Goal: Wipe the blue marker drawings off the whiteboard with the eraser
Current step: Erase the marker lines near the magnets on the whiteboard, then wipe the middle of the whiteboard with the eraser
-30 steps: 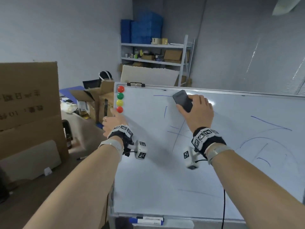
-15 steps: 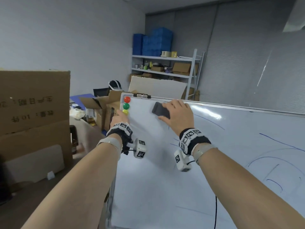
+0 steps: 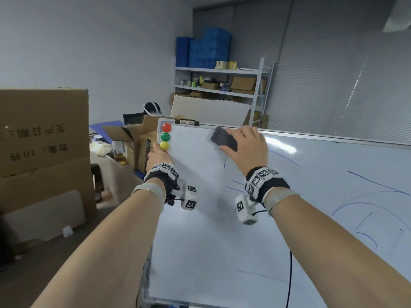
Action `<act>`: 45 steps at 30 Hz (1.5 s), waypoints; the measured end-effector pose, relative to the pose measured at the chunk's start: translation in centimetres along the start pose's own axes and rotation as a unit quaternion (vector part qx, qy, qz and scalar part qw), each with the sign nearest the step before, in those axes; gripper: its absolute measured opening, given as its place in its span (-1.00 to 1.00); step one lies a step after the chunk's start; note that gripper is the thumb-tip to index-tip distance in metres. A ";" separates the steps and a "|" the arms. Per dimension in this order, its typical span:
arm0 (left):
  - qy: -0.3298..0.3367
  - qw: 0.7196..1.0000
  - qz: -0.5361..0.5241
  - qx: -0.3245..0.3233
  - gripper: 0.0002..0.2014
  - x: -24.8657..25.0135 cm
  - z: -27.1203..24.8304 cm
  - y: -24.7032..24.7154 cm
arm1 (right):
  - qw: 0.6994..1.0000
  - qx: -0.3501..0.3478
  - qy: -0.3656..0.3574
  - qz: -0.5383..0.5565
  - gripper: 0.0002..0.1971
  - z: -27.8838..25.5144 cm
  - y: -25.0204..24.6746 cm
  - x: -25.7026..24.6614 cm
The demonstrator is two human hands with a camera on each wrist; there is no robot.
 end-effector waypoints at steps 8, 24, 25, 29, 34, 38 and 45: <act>-0.096 0.990 -0.096 -0.024 -0.31 -1.7 0.4 -0.1 | 0.999 -0.003 -0.043 0.019 -0.45 -0.4 2.2 -4.4; -0.115 0.983 -0.138 0.047 -0.34 -3.9 -0.2 2.0 | 0.994 -0.085 -0.013 0.059 -0.46 -8.0 1.0 -1.7; -0.112 0.983 -0.134 0.049 -0.36 -4.1 0.0 2.1 | 0.994 -0.095 -0.031 0.051 -0.47 -8.5 1.1 -2.0; -0.099 0.985 -0.124 0.060 -0.41 -4.4 0.0 2.2 | 0.998 -0.056 0.025 -0.022 -0.49 -6.4 -0.7 1.1; -0.061 0.974 -0.104 0.191 -0.52 -2.4 -2.3 0.2 | 0.975 0.027 0.217 -0.041 -0.49 -4.4 -3.6 6.7; 0.288 0.935 -0.001 0.208 -0.43 5.5 -5.7 0.5 | 0.988 0.045 0.146 -0.033 -0.52 -3.1 -3.3 5.0; 0.430 0.890 0.142 0.056 -0.41 12.3 -7.5 6.7 | 0.994 -0.024 0.103 -0.037 -0.51 -2.2 -2.1 5.3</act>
Point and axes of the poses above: each hand's wrist, its own z-axis towards the middle knuckle, its own y-axis out of the palm, x = y × z, the point moved 5 cm from there along z, towards the middle knuckle, and after that the axes turned 12 degrees about x, right-handed, at the moved point
